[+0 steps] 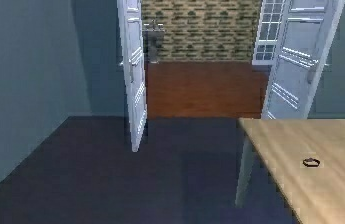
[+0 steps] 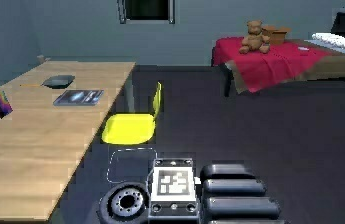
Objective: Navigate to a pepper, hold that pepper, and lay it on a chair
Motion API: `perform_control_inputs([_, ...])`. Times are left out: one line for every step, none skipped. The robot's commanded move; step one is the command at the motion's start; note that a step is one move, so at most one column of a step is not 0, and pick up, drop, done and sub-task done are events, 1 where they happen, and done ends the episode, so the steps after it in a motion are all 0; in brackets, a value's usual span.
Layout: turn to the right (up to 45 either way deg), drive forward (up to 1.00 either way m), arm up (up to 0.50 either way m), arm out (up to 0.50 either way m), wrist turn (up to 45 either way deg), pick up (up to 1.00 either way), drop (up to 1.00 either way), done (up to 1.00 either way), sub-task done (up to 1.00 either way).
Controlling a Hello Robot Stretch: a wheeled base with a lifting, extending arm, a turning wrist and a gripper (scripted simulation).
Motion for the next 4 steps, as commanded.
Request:
perform_control_inputs([-15.0,0.0,0.0,0.0,0.0,0.0,0.0,0.0,0.0])
perform_control_inputs([0.0,0.2,0.0,0.0,0.0,0.0,0.0,0.0,0.0])
perform_control_inputs([9.0,0.0,0.0,0.0,0.0,0.0,0.0,0.0,0.0])
perform_control_inputs([0.0,1.0,0.0,0.0,0.0,0.0,0.0,0.0,0.0])
